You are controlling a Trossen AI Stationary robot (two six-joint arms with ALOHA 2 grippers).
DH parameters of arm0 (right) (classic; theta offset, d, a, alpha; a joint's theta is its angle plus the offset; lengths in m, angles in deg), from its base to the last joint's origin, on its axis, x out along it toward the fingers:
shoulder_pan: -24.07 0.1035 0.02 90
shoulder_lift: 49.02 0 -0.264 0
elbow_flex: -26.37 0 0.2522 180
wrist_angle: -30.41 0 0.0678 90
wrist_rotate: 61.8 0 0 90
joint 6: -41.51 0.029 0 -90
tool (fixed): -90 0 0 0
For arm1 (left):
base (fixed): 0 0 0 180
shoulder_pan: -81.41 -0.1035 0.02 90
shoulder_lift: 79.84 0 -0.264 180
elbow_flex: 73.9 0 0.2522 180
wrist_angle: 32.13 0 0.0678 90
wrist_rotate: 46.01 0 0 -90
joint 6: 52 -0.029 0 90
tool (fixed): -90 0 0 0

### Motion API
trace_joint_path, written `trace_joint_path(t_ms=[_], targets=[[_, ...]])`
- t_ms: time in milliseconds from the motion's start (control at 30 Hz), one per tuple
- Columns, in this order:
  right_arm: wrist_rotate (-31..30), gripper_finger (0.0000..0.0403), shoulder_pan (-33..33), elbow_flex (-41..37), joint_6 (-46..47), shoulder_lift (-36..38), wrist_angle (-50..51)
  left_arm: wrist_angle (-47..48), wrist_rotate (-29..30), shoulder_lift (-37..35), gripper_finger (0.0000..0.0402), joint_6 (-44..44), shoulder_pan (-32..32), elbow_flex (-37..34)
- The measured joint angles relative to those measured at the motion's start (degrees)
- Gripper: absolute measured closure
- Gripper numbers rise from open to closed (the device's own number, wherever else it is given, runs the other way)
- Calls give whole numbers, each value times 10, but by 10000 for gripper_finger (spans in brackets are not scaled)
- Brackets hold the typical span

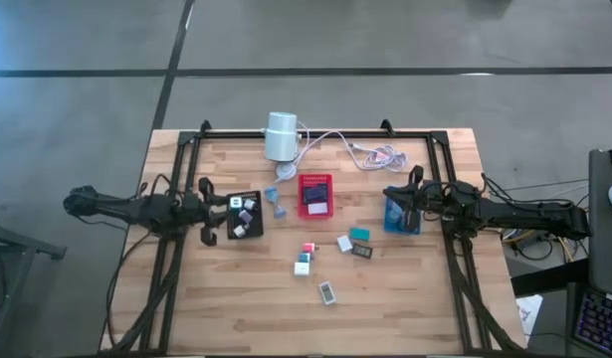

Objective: Pick & Place Office items
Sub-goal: Put the bottom blue charger adapter into the black basket

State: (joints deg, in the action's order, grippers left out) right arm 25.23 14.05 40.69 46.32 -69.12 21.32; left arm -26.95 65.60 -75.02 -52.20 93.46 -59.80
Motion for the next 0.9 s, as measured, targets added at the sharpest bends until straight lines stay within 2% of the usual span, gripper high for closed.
trace_joint_path(t_ms=[533, 633, 700, 800, 900], targets=[[-1, 394, 0, 0, -7, 0, -1, 18, 12, -5, 279, 8, 0, 0], [-1, 394, 0, 0, -1, 0, -2, 9, 54, -5, 279, 37, 0, 3], [-1, 394, 0, 0, 2, 0, -2, 9, 79, -1, 279, 46, 0, 18], [-1, 394, 0, 0, 3, 0, -2, 12, 80, 13, 279, 39, 0, 51], [0, 394, 0, 0, 4, 0, -1, 56, 81, 45, 279, 37, 0, 104]])
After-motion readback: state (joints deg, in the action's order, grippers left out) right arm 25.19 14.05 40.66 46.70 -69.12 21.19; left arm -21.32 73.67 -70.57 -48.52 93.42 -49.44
